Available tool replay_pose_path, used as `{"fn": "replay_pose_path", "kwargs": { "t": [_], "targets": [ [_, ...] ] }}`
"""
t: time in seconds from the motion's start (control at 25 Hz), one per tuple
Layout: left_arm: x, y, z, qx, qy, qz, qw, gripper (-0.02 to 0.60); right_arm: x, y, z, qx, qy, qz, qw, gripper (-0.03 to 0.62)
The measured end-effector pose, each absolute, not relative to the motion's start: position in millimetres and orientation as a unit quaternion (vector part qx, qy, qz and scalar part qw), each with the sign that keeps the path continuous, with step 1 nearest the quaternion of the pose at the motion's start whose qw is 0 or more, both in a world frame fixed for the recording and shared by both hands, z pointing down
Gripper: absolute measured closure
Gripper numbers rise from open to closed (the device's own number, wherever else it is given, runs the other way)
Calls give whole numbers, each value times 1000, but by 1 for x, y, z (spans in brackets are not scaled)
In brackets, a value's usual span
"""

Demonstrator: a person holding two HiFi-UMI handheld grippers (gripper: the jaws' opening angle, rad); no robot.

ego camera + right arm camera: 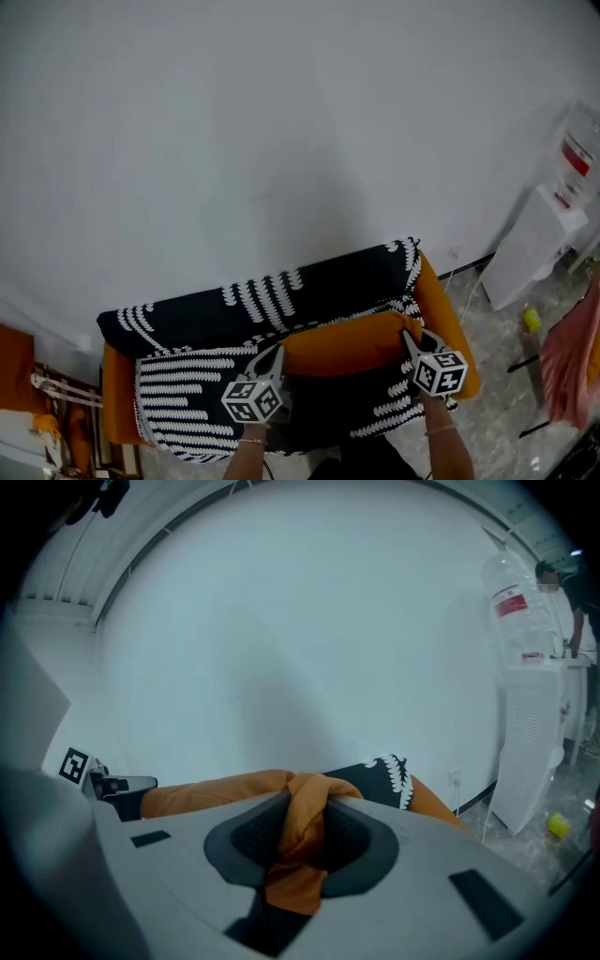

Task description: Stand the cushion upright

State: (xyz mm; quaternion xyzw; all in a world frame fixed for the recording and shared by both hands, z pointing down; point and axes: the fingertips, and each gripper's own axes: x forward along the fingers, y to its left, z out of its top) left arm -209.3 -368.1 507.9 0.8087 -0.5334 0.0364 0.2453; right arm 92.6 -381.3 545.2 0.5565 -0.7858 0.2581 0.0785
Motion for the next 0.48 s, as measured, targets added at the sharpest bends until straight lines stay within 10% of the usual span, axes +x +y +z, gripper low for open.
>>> {"fn": "replay_pose_path", "kwargs": {
  "t": [0.48],
  "targets": [
    [-212,-480,516,777,-571,43,262,563,80,-523,545,494,-826,252,104,502]
  ]
}}
